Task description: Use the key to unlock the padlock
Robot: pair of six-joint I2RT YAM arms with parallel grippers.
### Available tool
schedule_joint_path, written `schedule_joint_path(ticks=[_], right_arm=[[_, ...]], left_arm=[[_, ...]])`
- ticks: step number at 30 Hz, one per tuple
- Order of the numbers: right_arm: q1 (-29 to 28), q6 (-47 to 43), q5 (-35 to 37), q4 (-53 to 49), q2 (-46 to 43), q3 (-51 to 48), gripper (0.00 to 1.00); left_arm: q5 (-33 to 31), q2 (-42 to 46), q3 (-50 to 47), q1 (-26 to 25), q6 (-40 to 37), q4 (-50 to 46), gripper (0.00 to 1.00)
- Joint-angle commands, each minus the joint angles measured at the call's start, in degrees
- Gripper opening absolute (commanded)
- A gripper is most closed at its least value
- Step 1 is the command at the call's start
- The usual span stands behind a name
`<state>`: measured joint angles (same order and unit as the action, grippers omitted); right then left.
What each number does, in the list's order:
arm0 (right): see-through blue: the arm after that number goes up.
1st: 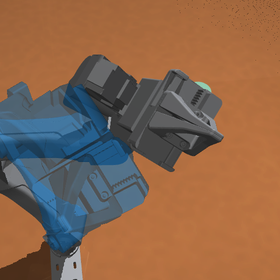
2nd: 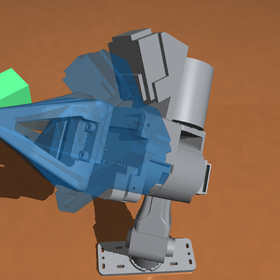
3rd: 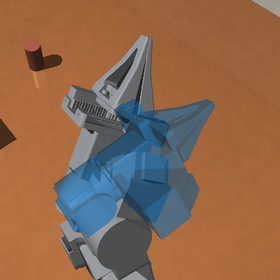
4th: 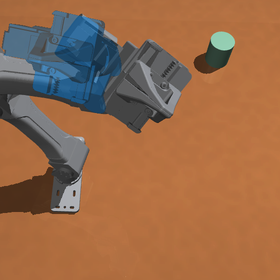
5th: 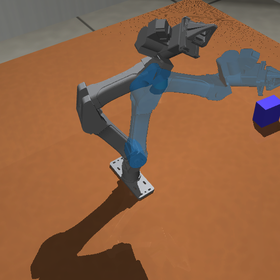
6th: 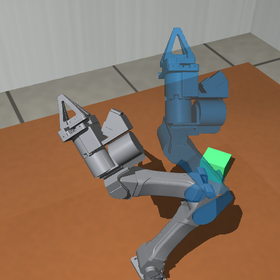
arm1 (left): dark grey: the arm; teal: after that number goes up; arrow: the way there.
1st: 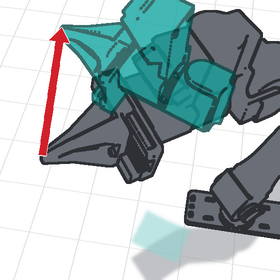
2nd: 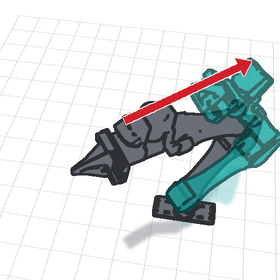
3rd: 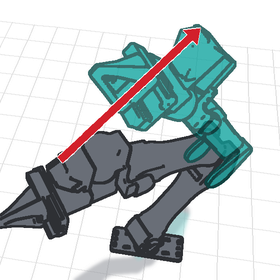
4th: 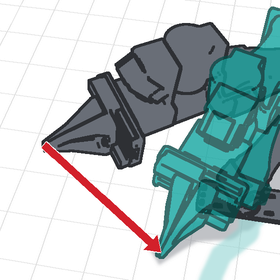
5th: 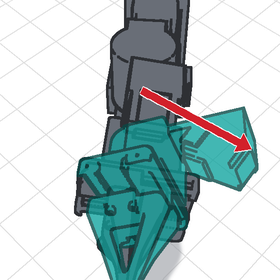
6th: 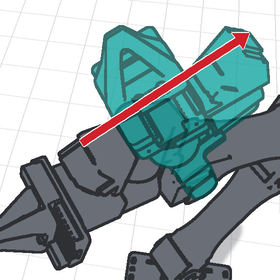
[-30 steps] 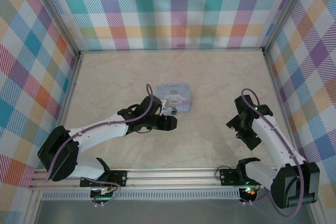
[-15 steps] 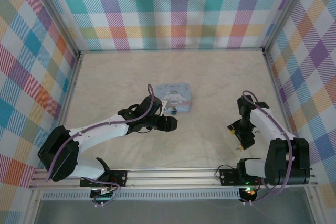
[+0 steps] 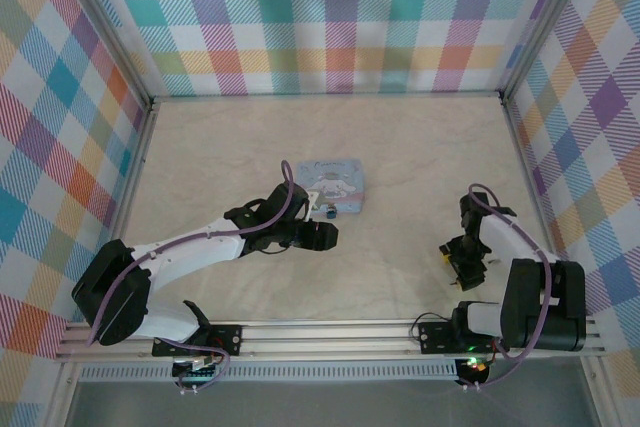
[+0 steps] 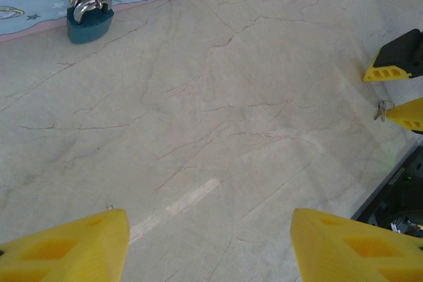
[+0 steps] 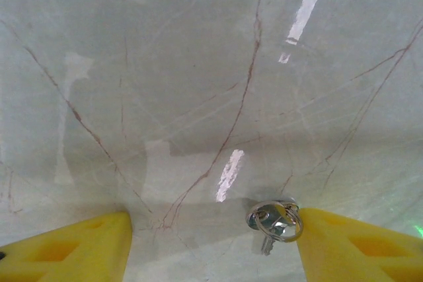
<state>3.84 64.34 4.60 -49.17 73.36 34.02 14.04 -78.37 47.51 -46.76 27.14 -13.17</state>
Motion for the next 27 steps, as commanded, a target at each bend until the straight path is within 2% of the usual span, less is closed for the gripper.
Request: schedule_joint_path(ticks=[1,3,7,13,19,21,27], right_arm=[[1.9,1.2,2.6,2.1,0.6,-1.6,0.65],[2.2,1.1,2.3,2.6,0.8,-2.1,0.64],[2.9,0.7,1.1,4.1,0.8,-3.3,0.5],[3.0,0.3,-0.2,5.2,-1.2,-4.3,0.2],[3.1,-0.1,-1.6,6.0,-2.5,-5.1,0.03],[3.1,-0.5,-2.4,6.4,-2.9,-5.0,0.0],[3.1,-2.6,-4.5,5.9,-8.7,-2.8,0.0]], left_arm=[[0.0,0.4,0.1,-0.6,-1.1,-0.2,0.66],[-0.1,0.3,0.2,-0.7,-1.0,-0.3,0.66],[-0.3,0.4,0.2,-0.6,-0.7,-0.4,0.66],[-0.3,0.2,0.6,-0.6,-0.7,-0.5,0.66],[-0.5,0.3,0.6,-0.6,-0.7,-0.7,0.66],[-0.5,0.4,0.7,-0.6,-0.7,-0.8,0.66],[-1.0,1.2,1.1,-0.7,-0.7,-1.2,0.66]])
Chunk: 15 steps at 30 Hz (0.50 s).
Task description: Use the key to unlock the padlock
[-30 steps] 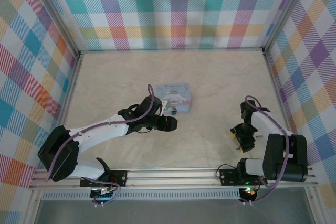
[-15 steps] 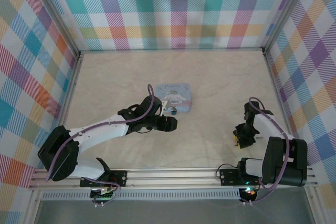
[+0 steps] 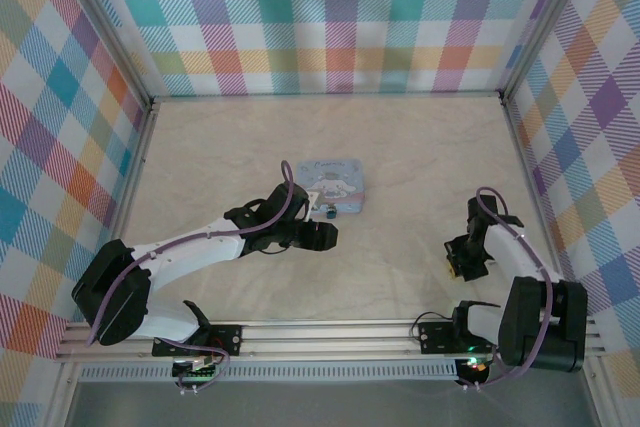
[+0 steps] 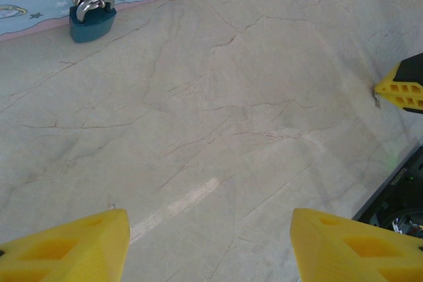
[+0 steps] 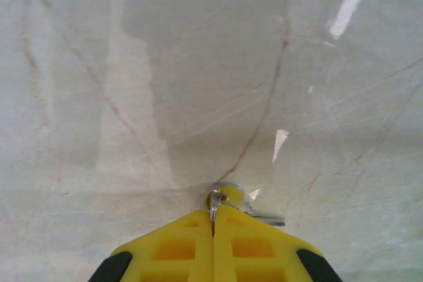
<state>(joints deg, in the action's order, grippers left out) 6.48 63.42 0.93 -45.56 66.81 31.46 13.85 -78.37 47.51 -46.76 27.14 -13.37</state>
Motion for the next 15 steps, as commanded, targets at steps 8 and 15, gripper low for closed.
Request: schedule_joint_path(ticks=[8,15], right_arm=[[0.4,-4.8,-3.7,0.5,-9.2,3.9,0.0],[-1.1,-6.8,-17.1,8.6,-9.1,6.7,0.0]], left_arm=[[-1.6,1.8,2.3,-0.7,-0.3,-1.3,0.66],[-3.6,2.8,3.3,-0.2,0.8,-0.1,0.66]])
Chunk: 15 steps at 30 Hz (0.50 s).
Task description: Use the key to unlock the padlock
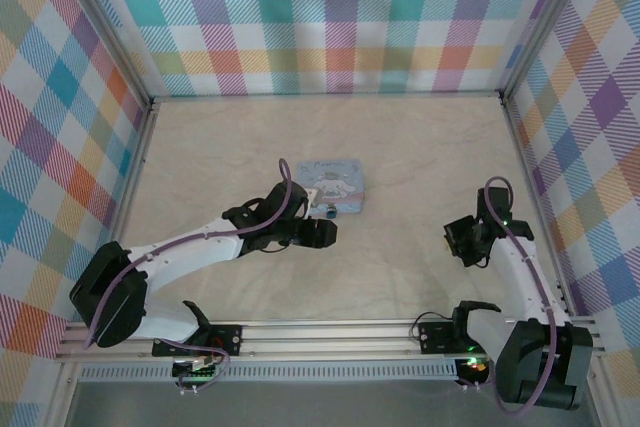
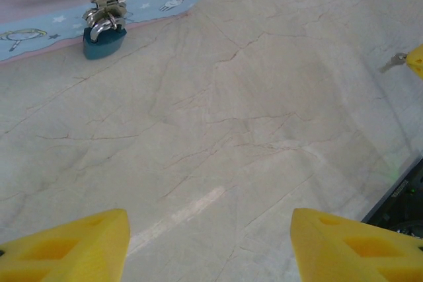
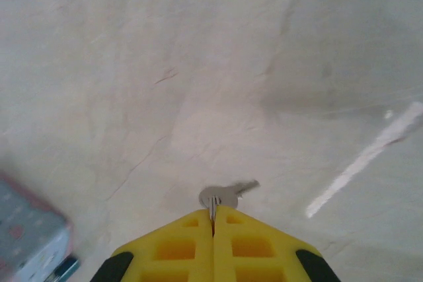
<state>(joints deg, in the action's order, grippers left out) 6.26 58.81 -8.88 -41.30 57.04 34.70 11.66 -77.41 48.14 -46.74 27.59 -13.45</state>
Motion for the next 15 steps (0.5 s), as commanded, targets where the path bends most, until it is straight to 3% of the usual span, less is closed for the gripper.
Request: schedule_joint_path(ticks=[1,8,11,15], right_arm=[[-1.8,-2.9,-9.2,5.7,1.6,4.9,0.0],[-11.0,-7.6,-20.9,12.5,10.2,18.0,0.0],[-16.0,-12.2,-26.9,12.3,15.1,25.7,0.0],[-21.7,-16.9,-35.9,12.7,20.2,33.7,0.0]], left_arm=[[-1.2,1.8,3.3,0.1,0.3,0.2,0.66],[5.4,2.3,9.3,5.6,-0.5,3.3,0.68],[9.9,3.4,11.7,8.4,-1.0,6.5,0.77],[20.2,3.3,12.7,13.9,2.0,14.5,0.77]])
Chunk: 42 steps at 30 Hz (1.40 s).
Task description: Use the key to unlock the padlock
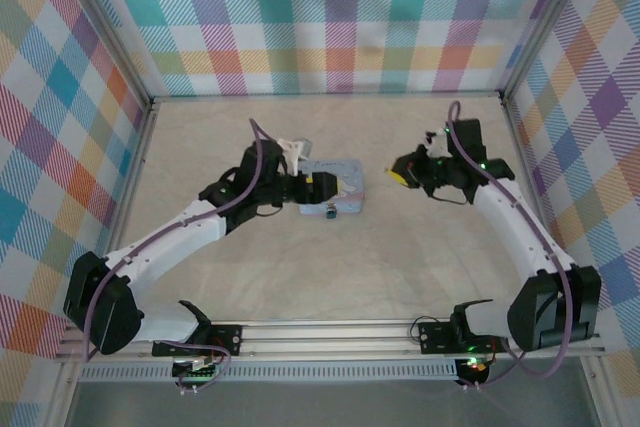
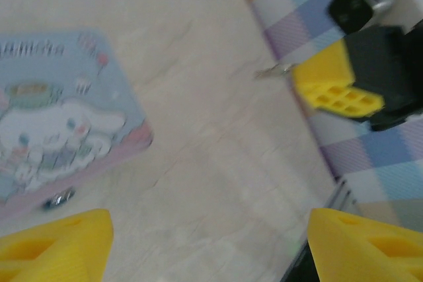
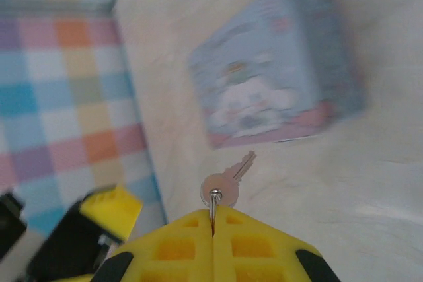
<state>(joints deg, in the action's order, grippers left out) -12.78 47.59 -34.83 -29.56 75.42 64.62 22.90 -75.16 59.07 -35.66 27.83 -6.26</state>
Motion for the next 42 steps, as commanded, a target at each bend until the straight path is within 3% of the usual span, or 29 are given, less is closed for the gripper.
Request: schedule_joint_path(ticks=[1,8,11,16,23,27,35,42], right_arm=[[-3.9,-6.9,-12.0,0.8,2.9,5.5,0.0],[-9.7,-10.8,-20.8,3.6,4.4,9.7,0.0],[-10.3,-11.3,-22.0,4.2,3.6,9.6,0.0],[-11.1,-10.1,-24.1,7.7,1.6,8.1,0.0],[-11.1,-7.7,-24.4,9.8,0.6,7.8,0.0],[-11.1,-7.0,-23.6,10.0,0.3,7.9,0.0],[-11.1,-6.5,-23.1,10.3,0.3,7.3,0.0],[-11.1,-7.5,-23.2,9.2,0.4,6.9,0.0]], left_arm=[[12.2,0.6,1.9,4.2,3.3,9.9,0.78],[26.7,-1.3,3.8,6.7,6.6,18.9,0.79],[29.2,-1.5,3.6,6.7,7.1,20.6,0.82],[31.5,-2.3,1.8,6.4,9.9,25.5,0.78],[34.0,-3.6,1.4,3.2,9.5,27.6,0.61],[33.4,-3.0,0.7,3.0,9.5,28.6,0.56],[32.7,-2.0,0.6,3.0,7.4,25.5,0.27],[31.6,-1.0,0.8,3.1,4.8,21.4,0.14]])
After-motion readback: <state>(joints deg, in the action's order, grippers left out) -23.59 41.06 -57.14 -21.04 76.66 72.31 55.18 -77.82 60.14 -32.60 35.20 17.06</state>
